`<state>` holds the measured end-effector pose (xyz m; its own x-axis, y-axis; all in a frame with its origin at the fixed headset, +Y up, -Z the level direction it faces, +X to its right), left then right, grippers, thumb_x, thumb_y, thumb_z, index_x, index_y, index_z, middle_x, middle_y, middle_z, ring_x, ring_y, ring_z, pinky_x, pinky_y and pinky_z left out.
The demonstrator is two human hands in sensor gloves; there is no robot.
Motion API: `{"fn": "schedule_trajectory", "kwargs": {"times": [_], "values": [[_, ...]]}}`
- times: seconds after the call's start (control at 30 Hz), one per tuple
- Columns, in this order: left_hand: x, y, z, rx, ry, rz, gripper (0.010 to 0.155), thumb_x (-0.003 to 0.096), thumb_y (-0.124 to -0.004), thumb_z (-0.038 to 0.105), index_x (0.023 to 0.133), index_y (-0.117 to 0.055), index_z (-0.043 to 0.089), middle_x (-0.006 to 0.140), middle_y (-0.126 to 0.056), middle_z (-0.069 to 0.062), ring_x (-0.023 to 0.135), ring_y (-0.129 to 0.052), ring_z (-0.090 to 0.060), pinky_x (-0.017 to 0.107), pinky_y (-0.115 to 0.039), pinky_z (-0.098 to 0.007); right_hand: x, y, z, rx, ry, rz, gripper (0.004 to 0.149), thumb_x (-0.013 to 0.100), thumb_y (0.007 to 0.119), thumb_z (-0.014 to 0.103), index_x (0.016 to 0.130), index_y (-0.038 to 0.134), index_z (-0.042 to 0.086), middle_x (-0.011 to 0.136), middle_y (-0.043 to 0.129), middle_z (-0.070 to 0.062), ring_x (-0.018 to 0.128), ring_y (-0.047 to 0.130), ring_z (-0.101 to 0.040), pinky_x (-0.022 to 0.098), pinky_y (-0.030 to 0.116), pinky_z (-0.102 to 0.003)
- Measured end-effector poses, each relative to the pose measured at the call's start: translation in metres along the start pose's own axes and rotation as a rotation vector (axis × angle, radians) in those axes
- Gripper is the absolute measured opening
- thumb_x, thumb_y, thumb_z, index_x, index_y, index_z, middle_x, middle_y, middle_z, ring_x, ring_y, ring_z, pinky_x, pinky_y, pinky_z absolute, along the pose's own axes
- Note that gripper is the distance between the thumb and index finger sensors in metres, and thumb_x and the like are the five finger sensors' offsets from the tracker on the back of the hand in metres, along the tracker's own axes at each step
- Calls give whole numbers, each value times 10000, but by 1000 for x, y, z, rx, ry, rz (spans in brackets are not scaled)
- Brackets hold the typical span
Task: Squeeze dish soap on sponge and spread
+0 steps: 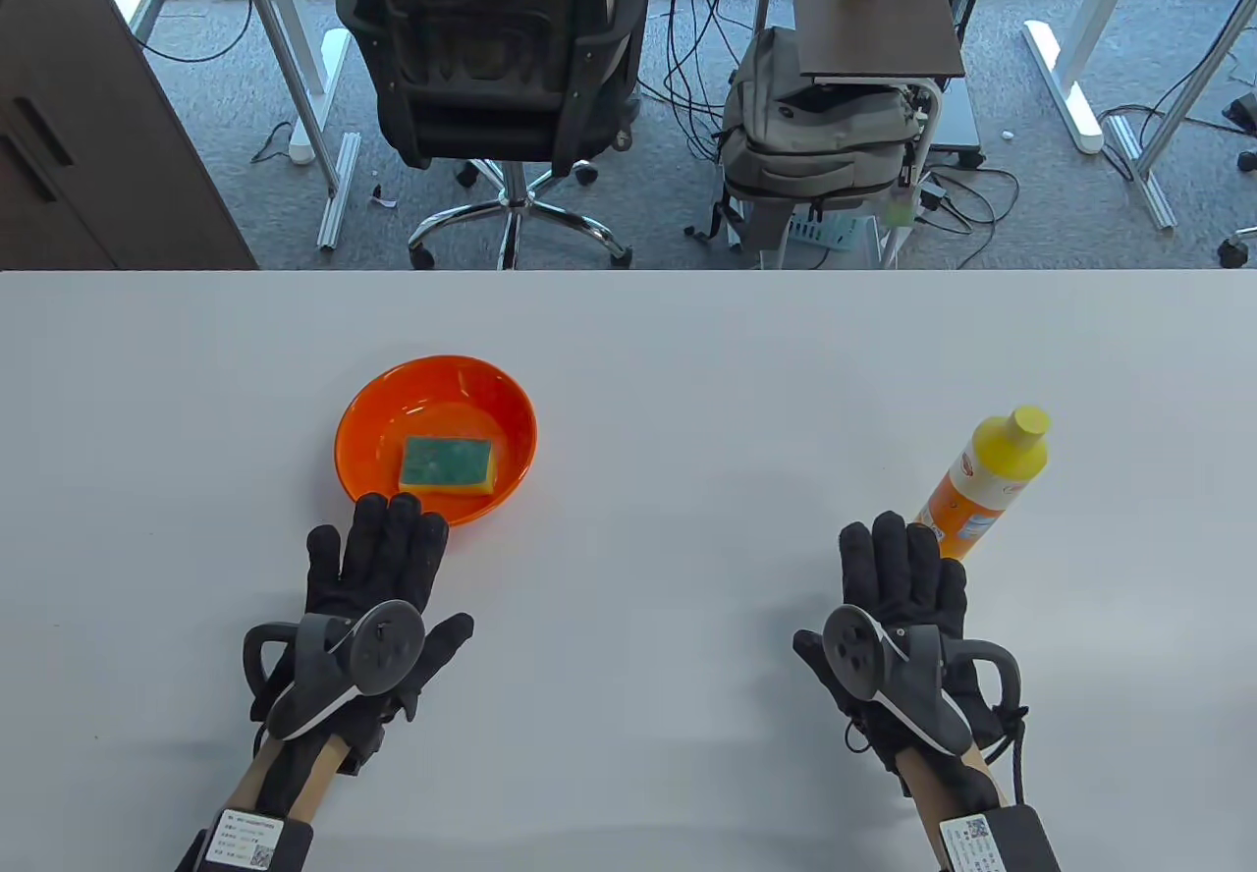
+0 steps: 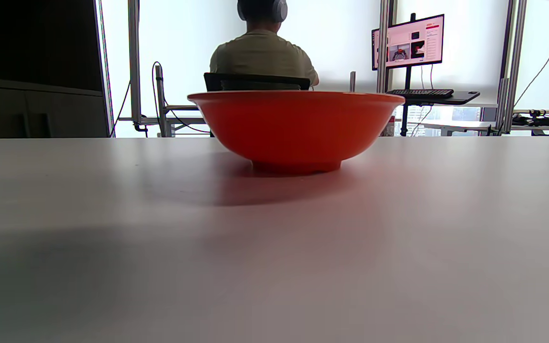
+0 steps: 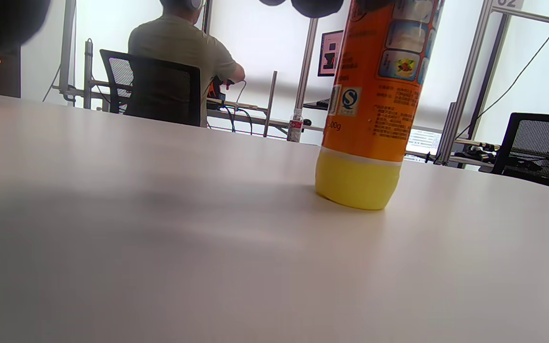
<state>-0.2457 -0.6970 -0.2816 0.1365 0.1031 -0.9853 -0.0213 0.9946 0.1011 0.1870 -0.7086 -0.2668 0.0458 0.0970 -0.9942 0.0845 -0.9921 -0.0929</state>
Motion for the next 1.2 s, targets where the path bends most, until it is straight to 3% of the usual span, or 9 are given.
{"fn": "schedule_trajectory", "kwargs": {"times": [0.4,0.57,0.77,0.93,1.07,1.2], "values": [[18,-6,-26,-100,113,-24,869,349,-622,727,1089,-301,406,1219,-257,106,1203,-247,-183,873,-290,-530,3,0,-1,12,-2,-3,1038,290,736,744,1058,188,310,1174,202,-41,1106,338,-370,808,384,-568],[38,-7,-49,-219,235,-24,852,370,-642,704,1100,-360,368,1221,-335,58,1192,-363,-236,866,-390,-536,3,0,0,20,-5,-4,1036,291,736,743,1058,191,309,1174,204,-40,1105,338,-371,809,386,-567],[69,-34,-89,-408,439,-157,860,402,-697,655,1105,-365,286,1199,-377,-77,1131,-481,-346,805,-509,-584,3,1,1,15,-6,3,1033,292,734,742,1057,190,310,1173,202,-42,1105,338,-371,808,388,-566],[73,-61,-113,-596,605,-204,878,408,-723,627,1096,-347,231,1151,-489,-128,998,-689,-381,717,-662,-548,4,3,2,8,-11,11,1033,291,733,743,1056,187,314,1173,200,-40,1106,336,-369,809,387,-564],[72,-76,-118,-674,641,-228,870,411,-724,620,1092,-364,215,1120,-558,-137,935,-763,-363,667,-714,-530,4,6,1,10,-6,25,1031,293,732,742,1057,187,314,1173,198,-40,1106,333,-370,811,388,-560],[73,-75,-120,-645,642,-213,858,404,-721,627,1088,-407,215,1076,-662,-110,868,-840,-334,628,-758,-505,5,6,0,7,-1,26,1031,293,733,741,1057,188,316,1173,198,-41,1106,332,-370,811,387,-561]]}}
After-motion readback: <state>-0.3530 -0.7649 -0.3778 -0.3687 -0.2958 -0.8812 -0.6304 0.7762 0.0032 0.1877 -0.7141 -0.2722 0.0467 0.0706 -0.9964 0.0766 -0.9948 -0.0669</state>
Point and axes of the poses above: the tracker on the back of each hand, its own z axis roughly to the thumb side, its own x axis roughly from the wrist to the fingertips, y = z × x, the point moved 5 cm from there along x, roughly from the wrist to the fingertips
